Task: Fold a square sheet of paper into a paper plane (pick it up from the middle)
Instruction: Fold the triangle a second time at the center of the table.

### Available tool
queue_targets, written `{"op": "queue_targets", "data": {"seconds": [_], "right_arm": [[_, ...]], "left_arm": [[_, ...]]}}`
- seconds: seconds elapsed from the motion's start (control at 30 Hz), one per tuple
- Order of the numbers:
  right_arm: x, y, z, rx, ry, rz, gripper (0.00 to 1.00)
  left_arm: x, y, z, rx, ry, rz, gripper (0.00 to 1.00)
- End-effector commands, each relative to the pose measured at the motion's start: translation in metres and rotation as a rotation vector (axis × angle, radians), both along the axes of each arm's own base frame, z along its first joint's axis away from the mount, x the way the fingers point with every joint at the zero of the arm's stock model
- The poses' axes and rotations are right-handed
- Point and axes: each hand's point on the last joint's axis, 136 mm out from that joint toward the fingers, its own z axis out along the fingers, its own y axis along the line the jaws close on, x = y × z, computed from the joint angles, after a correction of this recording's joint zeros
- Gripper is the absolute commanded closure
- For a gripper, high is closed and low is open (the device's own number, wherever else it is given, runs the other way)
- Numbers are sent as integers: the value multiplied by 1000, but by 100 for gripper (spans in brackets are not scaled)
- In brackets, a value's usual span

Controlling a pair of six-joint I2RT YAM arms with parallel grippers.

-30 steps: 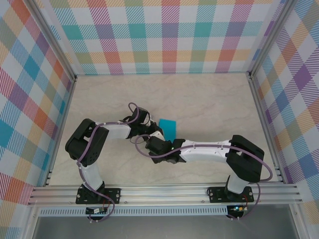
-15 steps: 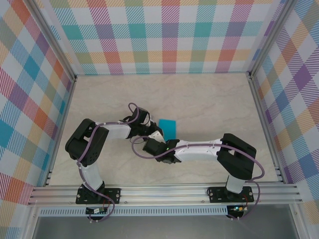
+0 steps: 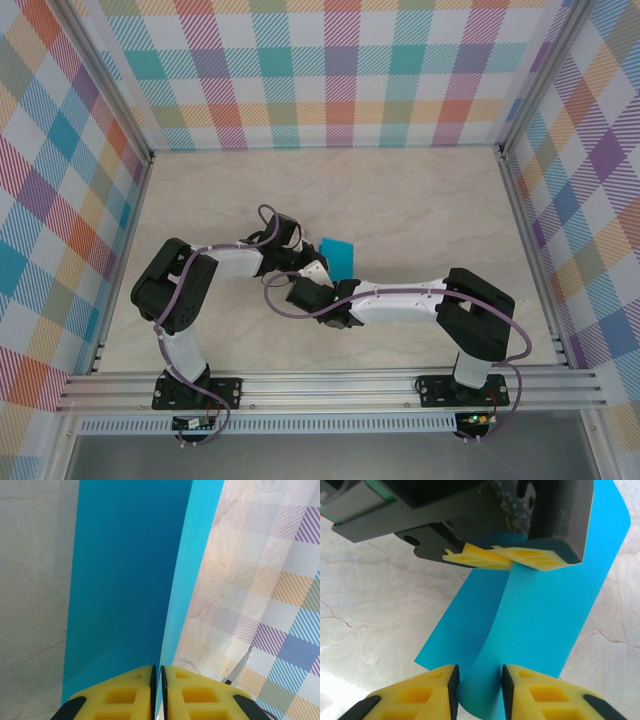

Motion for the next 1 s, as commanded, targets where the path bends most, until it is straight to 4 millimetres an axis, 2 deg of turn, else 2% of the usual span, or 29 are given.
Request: {"op": "queue_targets", "data": {"seconds": [0.0,0.3,0.43,0.53,0.7,0.97], "right_arm": [[-1,-2,10,13,-18,2,63],[-1,0,12,18,-19,3,71],[-2,-1,19,35,-26,5,72],[-2,-3,21,41,-28,10,75],[-2,-7,17,43,2,3,88],[-1,-8,19,109,40,3,94]], "left_arm": [[4,-2,15,-10,-30,-12,86],[5,-2,16,-4,-30,-11,88],[5,-1,15,3,-29,-10,88],[5,-1,15,3,-30,-8,88],[5,-1,16,3,-29,-8,88],[6,-1,18,6,-34,-7,85]]}}
